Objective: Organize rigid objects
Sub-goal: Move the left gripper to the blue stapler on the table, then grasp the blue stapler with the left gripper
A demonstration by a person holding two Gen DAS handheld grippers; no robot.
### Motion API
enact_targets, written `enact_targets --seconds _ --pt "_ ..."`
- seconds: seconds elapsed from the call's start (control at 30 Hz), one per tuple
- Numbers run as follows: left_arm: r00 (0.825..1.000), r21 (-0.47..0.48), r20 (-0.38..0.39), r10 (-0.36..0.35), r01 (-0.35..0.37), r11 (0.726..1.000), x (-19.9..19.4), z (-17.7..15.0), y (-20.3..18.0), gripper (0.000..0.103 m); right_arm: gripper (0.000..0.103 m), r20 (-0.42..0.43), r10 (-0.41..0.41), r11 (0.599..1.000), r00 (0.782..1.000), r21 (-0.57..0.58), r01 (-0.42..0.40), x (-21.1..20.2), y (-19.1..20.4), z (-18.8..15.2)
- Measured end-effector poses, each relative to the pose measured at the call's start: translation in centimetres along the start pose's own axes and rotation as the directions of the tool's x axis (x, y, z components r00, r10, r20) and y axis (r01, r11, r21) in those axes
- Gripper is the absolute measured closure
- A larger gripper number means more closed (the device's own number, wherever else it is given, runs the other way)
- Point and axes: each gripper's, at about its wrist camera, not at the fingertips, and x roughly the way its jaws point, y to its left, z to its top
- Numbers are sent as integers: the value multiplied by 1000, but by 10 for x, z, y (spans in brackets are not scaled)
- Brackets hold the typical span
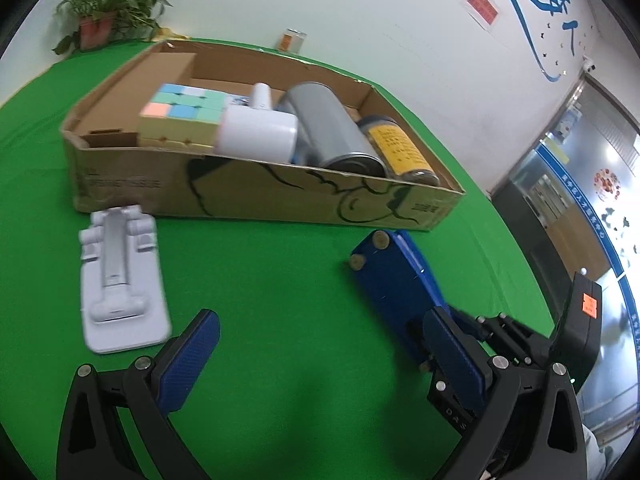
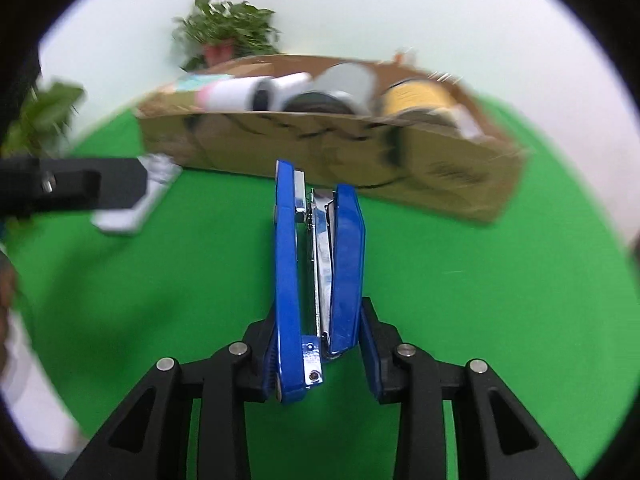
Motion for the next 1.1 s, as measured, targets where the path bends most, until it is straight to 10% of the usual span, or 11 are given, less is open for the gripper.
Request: enact_targets --seconds 0.17,0.37,0.7,0.97,1.1 --pt "997 15 -29 -65 65 998 15 6 -12 1 70 107 -233 936 967 -247 253 -4 19 -16" --pt "996 -47 -49 -72 70 996 19 8 5 1 18 269 10 978 963 -205 48 -45 32 -31" --pt "978 -93 -146 -149 137 986 41 -8 5 1 19 53 298 955 953 -1 -298 -14 -2 -20" --pt "967 -109 -179 -179 161 981 50 -19 -3 1 52 58 196 980 979 18 -197 -14 4 -27" --pt "964 -92 -183 -191 177 980 49 -32 -14 1 52 58 210 974 976 73 -214 -15 -1 -28"
